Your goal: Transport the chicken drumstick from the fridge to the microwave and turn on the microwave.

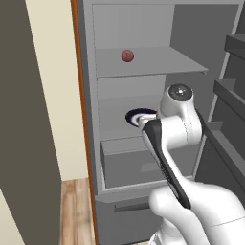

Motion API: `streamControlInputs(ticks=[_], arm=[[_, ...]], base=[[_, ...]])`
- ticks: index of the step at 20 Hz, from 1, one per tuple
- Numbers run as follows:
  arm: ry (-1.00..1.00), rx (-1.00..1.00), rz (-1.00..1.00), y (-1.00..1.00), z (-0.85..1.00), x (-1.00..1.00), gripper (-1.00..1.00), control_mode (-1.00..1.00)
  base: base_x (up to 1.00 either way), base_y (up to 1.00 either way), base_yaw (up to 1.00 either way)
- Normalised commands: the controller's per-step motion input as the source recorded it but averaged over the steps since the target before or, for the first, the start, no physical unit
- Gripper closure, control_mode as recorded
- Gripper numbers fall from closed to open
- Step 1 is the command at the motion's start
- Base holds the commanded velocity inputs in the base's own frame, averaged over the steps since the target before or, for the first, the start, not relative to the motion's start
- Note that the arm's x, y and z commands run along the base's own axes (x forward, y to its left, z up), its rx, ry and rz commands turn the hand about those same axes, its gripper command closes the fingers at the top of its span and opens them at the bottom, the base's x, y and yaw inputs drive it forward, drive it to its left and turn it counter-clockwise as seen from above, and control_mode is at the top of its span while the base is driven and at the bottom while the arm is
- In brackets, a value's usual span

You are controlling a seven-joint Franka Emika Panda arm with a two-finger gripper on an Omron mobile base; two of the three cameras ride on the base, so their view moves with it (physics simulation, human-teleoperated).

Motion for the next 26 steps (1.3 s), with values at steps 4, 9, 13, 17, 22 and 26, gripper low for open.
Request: streamControlInputs(ticks=[4,9,13,17,22,26], arm=[[0.0,0.01,0.0,-0.04,0.06,-0.3,1.0,-1.0],[0.0,0.01,0.0,0.0,0.0,-0.08,1.0,-1.0],[0.0,0.0,0.0,0.0,0.0,0.0,1.0,-1.0],[0.0,0.0,0.0,0.0,0.0,0.0,1.0,-1.0],[0.0,0.0,0.0,0.0,0.0,0.0,1.0,-1.0],[0.0,0.0,0.0,0.0,0.0,0.0,1.0,1.0]], base=[[0.0,0.0,0.0],[0.0,0.0,0.0],[0.0,0.0,0.0],[0.0,0.0,0.0],[0.0,0.0,0.0],[0.0,0.0,0.0]])
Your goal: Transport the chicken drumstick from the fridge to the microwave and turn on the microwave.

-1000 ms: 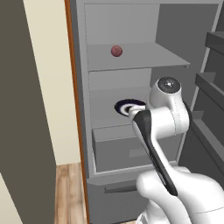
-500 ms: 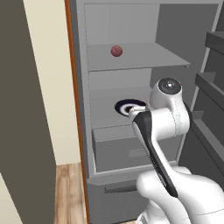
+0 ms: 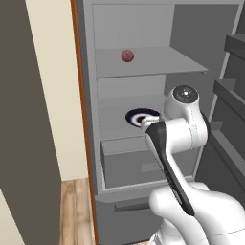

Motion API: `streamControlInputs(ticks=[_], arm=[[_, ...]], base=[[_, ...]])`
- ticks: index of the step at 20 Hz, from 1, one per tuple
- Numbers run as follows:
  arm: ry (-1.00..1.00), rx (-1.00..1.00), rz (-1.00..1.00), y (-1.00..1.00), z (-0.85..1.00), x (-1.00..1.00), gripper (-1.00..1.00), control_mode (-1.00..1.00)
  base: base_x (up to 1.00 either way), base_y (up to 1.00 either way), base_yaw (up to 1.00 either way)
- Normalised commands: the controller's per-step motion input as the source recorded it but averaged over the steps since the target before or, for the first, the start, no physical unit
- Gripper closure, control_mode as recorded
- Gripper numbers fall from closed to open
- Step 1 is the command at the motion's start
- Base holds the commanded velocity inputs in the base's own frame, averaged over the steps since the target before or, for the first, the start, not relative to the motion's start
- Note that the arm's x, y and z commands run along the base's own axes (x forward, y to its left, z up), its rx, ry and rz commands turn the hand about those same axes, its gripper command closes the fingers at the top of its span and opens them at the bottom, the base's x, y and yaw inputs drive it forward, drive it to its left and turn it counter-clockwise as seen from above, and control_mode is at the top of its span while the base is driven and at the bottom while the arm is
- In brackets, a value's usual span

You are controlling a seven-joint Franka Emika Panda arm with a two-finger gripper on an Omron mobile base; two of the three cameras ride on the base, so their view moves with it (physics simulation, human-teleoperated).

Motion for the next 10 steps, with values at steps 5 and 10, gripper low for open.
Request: streamControlInputs(ticks=[5,10], arm=[[0.0,0.0,0.0,0.0,0.0,0.0,1.0,1.0],[0.0,0.0,0.0,0.0,0.0,0.0,1.0,1.0]], base=[[0.0,0.0,0.0],[-0.07,0.04,0.0]])
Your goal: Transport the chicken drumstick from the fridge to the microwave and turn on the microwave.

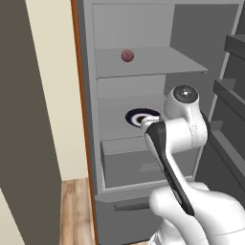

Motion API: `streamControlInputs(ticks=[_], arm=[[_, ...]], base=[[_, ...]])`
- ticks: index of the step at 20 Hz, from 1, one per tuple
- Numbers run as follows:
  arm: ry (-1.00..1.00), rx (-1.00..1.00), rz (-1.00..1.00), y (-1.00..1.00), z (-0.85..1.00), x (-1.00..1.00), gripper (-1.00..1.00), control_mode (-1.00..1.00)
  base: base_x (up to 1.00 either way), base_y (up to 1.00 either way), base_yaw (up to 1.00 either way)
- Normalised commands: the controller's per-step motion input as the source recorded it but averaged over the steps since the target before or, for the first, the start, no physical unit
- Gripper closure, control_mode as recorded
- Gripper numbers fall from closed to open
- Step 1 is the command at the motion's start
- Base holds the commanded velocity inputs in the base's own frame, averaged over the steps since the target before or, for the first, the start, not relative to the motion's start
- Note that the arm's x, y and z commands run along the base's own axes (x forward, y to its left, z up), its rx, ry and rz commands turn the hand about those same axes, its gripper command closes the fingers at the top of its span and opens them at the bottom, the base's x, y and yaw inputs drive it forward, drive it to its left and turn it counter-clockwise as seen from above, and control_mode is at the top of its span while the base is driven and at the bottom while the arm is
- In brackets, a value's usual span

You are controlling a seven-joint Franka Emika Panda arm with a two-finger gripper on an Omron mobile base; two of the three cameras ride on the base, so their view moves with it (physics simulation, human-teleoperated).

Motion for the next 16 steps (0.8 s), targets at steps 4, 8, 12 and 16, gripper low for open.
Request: streamControlInputs(ticks=[4,8,12,16], arm=[[0.0,0.0,0.0,0.0,0.0,0.0,1.0,1.0],[0.0,0.0,0.0,0.0,0.0,0.0,1.0,1.0],[0.0,0.0,0.0,0.0,0.0,0.0,1.0,1.0],[0.0,0.0,0.0,0.0,0.0,0.0,1.0,1.0]], base=[[-0.57,0.23,-0.04],[-0.54,0.28,-0.02],[-0.34,0.37,-0.06],[-0.32,0.5,-0.08]])
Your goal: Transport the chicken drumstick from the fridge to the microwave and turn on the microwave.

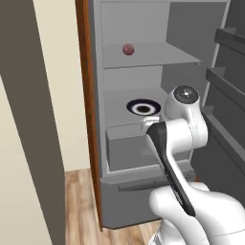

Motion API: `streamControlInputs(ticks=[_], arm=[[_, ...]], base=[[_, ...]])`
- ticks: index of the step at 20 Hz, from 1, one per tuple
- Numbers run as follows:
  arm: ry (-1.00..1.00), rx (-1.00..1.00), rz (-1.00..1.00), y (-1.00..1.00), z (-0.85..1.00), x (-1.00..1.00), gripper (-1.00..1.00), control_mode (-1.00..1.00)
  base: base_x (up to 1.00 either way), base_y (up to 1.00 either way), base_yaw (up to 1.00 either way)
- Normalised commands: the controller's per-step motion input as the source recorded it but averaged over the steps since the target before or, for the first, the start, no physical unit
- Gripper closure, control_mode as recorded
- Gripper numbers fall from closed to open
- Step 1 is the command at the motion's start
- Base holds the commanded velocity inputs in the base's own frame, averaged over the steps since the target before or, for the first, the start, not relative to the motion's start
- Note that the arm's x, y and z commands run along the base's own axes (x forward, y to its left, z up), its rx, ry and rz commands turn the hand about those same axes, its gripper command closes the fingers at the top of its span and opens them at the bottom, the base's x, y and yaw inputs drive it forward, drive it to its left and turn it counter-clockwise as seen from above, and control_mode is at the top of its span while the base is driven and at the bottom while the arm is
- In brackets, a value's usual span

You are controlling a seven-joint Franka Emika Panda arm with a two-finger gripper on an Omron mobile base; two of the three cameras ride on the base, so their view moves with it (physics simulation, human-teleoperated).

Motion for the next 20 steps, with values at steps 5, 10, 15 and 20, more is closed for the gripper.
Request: streamControlInputs(ticks=[5,10,15,20], arm=[[0.0,0.0,0.0,0.0,0.0,0.0,1.0,1.0],[0.0,0.0,0.0,0.0,0.0,0.0,1.0,1.0],[0.0,0.0,0.0,0.0,0.0,0.0,1.0,1.0],[0.0,0.0,0.0,0.0,0.0,0.0,1.0,1.0]], base=[[-0.41,0.58,-0.15],[-0.71,0.46,-0.25],[-0.8,0.27,-0.3],[-0.63,0.14,-0.55]])
